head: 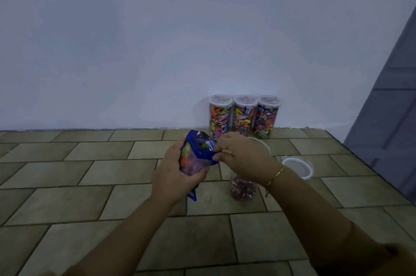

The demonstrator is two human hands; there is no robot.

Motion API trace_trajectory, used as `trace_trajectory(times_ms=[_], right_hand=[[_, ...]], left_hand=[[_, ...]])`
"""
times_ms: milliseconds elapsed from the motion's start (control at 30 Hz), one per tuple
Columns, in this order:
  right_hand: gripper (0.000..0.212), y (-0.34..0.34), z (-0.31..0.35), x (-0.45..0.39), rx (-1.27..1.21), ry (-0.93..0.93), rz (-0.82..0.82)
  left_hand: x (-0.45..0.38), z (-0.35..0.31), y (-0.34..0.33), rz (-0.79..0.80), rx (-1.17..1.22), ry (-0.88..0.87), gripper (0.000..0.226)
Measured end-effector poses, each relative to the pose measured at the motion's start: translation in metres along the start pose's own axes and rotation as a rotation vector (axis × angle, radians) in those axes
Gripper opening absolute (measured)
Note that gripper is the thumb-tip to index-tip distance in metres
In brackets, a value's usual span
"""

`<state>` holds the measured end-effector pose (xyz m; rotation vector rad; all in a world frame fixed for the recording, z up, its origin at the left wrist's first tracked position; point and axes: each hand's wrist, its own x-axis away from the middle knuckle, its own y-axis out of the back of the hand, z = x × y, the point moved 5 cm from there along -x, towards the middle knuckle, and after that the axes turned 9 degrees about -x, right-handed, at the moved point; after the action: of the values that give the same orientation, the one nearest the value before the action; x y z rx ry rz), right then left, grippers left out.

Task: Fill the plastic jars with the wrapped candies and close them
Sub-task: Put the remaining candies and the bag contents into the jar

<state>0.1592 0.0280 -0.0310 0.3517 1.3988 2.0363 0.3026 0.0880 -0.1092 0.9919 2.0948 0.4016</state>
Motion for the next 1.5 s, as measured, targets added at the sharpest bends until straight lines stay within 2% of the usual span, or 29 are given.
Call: trace_trajectory(times_ms=[67,133,267,333,433,467,533,733,1300,1500], right_hand=[[0.025,0.006,-0.009,0.002,0.032,0.015,-0.009],[0.024,0.012,-0.020,0.005,-0.030,-0.022,-0.088],[0.027,0.025,-0.040,0.016,-0.083,-0.064,-0.237],[0.052,0.025,-0.054,0.022,-0.145,-0.103,-0.288],[0.109,0.017,-0.082,0.030,-0.326,-0.249,-0.298],[0.120,0.011,-0.088,0.030,-0.377,-0.282,-0.275],[0.129,0.001,-0.096,0.031,-0.508,-0.306,-0.242],[0.131,-0.020,-0.109,0.028,-0.769,-0.293,-0.300],[0.128,-0.030,-0.120,0.027,-0.836,-0.267,-0.235],[0.128,-0.030,-0.119,0.029,-0.888,-0.270,-0.213]], left_hand=[[-0.011,-0.014,0.000,0.018,-0.078,-0.138,0.079],[-0.022,-0.024,0.000,0.007,-0.172,-0.242,0.079],[-0.043,-0.043,-0.004,0.004,-0.361,-0.360,0.084],[-0.052,-0.050,-0.007,0.043,-0.426,-0.360,0.085],[-0.062,-0.060,-0.014,0.075,-0.499,-0.344,0.085],[-0.065,-0.062,-0.015,0.077,-0.525,-0.358,0.084],[-0.070,-0.069,-0.021,0.096,-0.619,-0.403,0.085],[-0.077,-0.088,-0.027,0.209,-0.885,-0.536,0.088],[-0.081,-0.143,-0.044,0.451,-1.363,-0.847,0.093],[-0.079,-0.149,-0.050,0.500,-1.419,-0.867,0.080]])
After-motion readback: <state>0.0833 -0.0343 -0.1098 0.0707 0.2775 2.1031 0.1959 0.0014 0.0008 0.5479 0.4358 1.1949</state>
